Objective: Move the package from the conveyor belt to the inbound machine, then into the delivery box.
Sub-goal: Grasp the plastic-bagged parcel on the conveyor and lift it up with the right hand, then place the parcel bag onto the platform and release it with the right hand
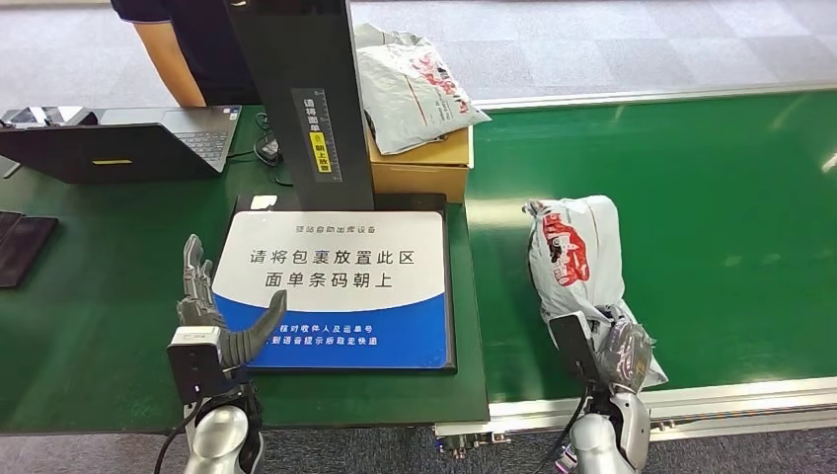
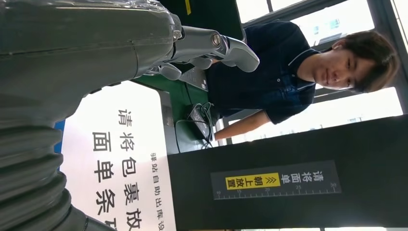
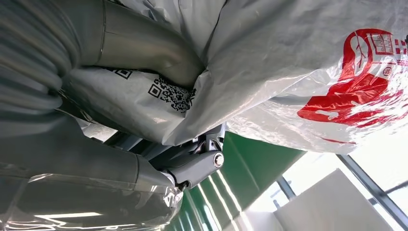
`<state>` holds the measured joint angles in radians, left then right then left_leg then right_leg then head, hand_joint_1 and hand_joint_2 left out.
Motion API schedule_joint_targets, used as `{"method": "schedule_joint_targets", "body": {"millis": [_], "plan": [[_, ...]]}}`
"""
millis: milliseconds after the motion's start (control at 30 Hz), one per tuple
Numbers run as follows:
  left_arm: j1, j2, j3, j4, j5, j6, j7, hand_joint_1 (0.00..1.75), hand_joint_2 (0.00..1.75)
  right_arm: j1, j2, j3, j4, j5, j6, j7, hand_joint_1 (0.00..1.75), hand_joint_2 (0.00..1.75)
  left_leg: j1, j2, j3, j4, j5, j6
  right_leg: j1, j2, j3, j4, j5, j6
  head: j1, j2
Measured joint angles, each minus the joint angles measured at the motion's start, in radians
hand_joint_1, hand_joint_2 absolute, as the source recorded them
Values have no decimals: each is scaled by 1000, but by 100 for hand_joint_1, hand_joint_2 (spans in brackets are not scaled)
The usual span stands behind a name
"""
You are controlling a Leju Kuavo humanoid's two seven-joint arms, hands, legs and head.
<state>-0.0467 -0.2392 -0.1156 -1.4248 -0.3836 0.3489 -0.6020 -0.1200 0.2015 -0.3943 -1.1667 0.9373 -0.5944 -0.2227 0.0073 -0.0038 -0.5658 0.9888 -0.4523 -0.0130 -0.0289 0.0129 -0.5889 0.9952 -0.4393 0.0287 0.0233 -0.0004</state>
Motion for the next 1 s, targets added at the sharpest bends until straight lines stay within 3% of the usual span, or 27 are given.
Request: {"method": "schedule_joint_targets", "body": {"millis": [167,467,733,1000], "plan": [[0,0,0,1,0,-4,-3,0,175,32,17,61,-132,36,-22,-22,161,175,0,0,0,0,0,0,0,0,0,0,0,0,0,0],[-1,0,-4,5,9,-4,-21,0,175,38,18,265,-252,128,-38,-33,161,175,0,0,0,0,0,0,0,0,0,0,0,0,0,0],[-8,2,-25,17,31,17,-41,0,175,-24,6,505,-167,203,-42,-15,161,175,0,0,0,0,0,0,0,0,0,0,0,0,0,0],[-12,5,-31,24,69,89,-71,0,175,-140,-14,660,19,154,-40,-34,161,175,0,0,0,0,0,0,0,0,0,0,0,0,0,0]]}}
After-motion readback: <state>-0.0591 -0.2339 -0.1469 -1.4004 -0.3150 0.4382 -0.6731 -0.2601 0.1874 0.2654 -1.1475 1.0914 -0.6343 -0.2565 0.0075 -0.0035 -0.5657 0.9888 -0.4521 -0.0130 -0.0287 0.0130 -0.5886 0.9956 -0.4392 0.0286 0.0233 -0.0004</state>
